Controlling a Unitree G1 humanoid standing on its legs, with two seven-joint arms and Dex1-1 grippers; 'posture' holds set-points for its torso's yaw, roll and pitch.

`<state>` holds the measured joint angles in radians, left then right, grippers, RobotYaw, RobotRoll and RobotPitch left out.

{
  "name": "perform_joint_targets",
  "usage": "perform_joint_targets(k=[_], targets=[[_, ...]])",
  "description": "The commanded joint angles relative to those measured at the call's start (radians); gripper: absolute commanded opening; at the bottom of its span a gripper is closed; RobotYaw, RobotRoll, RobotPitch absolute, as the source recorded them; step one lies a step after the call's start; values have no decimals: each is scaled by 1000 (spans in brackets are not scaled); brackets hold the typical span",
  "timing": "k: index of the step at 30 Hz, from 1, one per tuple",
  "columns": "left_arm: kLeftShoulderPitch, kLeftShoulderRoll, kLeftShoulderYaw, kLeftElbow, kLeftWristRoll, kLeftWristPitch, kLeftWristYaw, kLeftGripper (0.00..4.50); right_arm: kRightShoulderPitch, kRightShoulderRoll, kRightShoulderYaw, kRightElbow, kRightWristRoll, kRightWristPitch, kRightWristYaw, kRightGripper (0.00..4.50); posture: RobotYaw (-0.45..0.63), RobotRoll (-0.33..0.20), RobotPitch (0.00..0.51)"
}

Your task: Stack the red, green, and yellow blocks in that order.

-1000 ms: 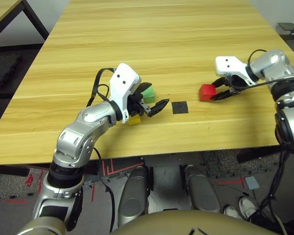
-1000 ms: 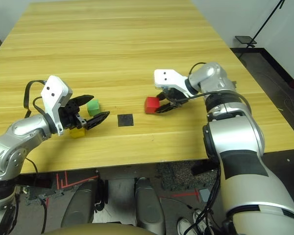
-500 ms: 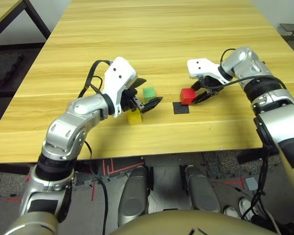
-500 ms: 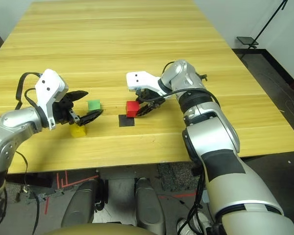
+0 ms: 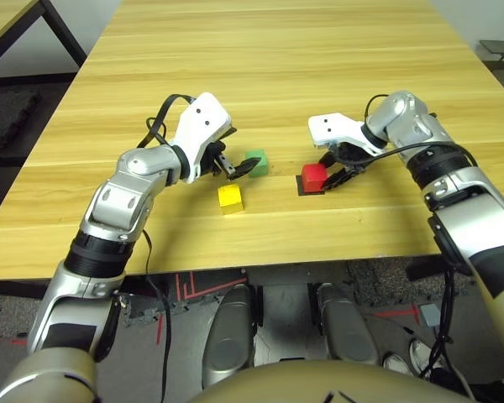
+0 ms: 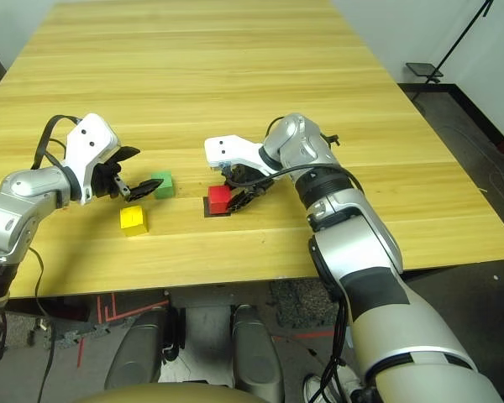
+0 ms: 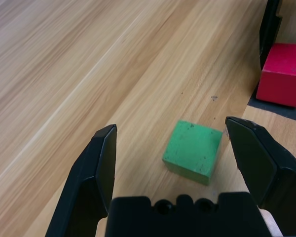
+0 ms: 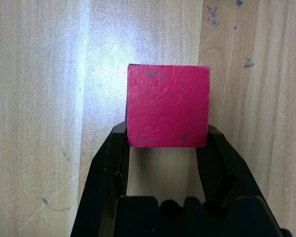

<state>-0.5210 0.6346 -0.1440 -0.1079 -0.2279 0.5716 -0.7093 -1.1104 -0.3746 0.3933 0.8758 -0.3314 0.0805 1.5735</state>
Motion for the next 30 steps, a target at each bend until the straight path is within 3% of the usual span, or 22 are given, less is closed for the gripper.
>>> perform_joint_targets(k=[1,6,11,13,14,18,21,30], targets=[[-6,-4,-12,13,18,-13,-21,4500,20,-1,20,-21,11,7,-3,2028,560,-277,122],[-15,0,-24,24,28,-19,-65,4500,39,-11,36,-53,9,27,14,2028,551,-270,120],[-64,9,-66,79,57,-61,-145,4500,37,-33,-4,-81,88,2,40,3663,516,-251,112],[-114,10,-104,137,82,-102,-203,4500,-1,-88,-26,-92,189,-2,41,4333,495,-243,105],[-131,9,-114,160,90,-119,-225,4500,-12,-109,-29,-99,228,4,41,4462,487,-240,103],[-207,1,-163,295,141,-211,-311,4500,-23,-211,-42,-153,348,57,41,4462,439,-227,92],[-292,-22,-209,476,192,-303,-383,4500,28,-316,-82,-280,424,182,41,4462,375,-215,80],[-400,-84,-251,809,295,-474,-482,4500,208,-400,-205,-597,500,437,-56,4462,245,-181,59]])
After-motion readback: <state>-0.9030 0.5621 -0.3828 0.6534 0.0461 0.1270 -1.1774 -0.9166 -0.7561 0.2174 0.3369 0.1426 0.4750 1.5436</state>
